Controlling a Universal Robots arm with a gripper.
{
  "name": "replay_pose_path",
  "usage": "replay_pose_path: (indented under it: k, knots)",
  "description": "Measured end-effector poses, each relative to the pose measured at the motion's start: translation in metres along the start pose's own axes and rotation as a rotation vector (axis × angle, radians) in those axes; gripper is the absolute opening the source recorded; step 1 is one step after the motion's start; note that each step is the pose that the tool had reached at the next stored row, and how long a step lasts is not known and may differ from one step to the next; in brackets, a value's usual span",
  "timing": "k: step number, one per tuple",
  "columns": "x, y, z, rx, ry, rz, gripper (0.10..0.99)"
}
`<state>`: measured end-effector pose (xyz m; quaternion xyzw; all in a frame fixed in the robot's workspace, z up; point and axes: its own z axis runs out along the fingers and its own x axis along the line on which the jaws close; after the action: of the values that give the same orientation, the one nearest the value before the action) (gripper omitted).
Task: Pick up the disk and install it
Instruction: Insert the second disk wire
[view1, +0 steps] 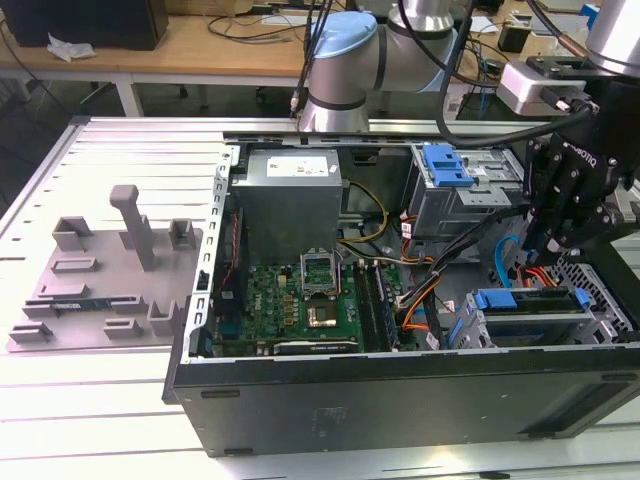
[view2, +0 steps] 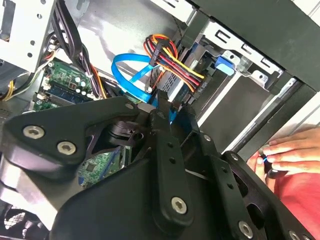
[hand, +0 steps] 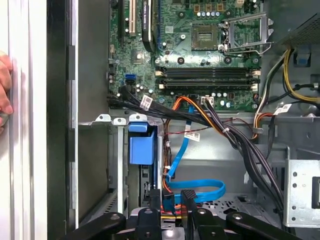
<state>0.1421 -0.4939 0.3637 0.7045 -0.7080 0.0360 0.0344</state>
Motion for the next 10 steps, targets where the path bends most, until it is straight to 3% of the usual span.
replay_pose_path:
  k: [4,9,10]
  knots:
    - [-0.0001,-0.0001,0.0011,-0.005,0.0001,0.05,0.302]
    - [-0.0044,-0.0002,0.0015,-0.006,0.0007,0.054,0.294]
    - [-0.0045,-0.0005,0.0015,-0.007,0.0006,0.054,0.176]
